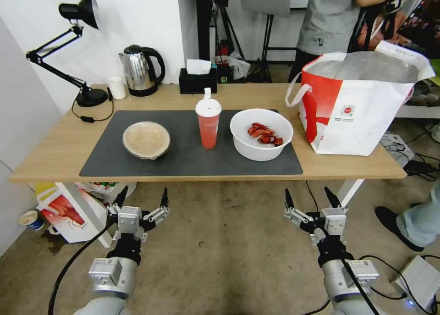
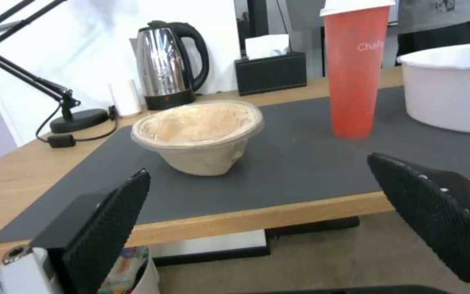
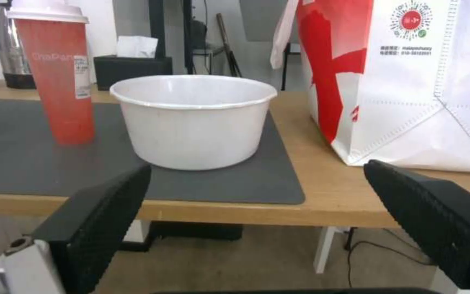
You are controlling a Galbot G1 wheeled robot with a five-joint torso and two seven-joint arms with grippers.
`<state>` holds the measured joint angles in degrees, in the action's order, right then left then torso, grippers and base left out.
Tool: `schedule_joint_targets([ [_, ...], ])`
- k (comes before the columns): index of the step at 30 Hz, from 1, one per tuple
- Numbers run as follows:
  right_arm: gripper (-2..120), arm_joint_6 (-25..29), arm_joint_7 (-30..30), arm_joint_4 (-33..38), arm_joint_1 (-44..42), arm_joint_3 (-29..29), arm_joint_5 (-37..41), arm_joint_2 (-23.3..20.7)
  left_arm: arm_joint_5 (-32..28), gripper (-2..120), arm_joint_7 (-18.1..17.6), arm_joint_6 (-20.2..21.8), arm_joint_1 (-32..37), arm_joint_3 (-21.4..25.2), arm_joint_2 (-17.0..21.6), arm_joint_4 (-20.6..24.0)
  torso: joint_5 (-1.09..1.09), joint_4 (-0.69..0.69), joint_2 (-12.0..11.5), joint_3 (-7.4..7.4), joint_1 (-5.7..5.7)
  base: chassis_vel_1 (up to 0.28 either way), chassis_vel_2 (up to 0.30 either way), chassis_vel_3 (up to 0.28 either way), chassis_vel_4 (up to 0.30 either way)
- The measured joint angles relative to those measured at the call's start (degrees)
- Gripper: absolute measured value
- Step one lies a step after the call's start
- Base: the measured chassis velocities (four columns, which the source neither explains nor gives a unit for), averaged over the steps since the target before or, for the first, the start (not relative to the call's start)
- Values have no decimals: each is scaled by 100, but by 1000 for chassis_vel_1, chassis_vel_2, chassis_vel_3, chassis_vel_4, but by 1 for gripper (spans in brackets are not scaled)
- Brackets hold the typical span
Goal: Pick up the trash from the table and place it into the takeout bag.
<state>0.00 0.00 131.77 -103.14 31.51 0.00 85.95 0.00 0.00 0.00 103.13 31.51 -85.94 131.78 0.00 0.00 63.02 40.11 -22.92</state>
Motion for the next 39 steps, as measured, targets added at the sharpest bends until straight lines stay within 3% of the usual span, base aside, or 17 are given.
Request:
schedule_joint_targets([
  [27,100,99,51,-15,-2,-31,-10,-39,0,100,0,0,0,0,0,0,0,0,0,0,0,0,0,0,0],
  [39,100,2004,1116,-518,-72,-638,-337,-773,0,100,0,0,0,0,0,0,0,0,0,0,0,0,0,0,0],
])
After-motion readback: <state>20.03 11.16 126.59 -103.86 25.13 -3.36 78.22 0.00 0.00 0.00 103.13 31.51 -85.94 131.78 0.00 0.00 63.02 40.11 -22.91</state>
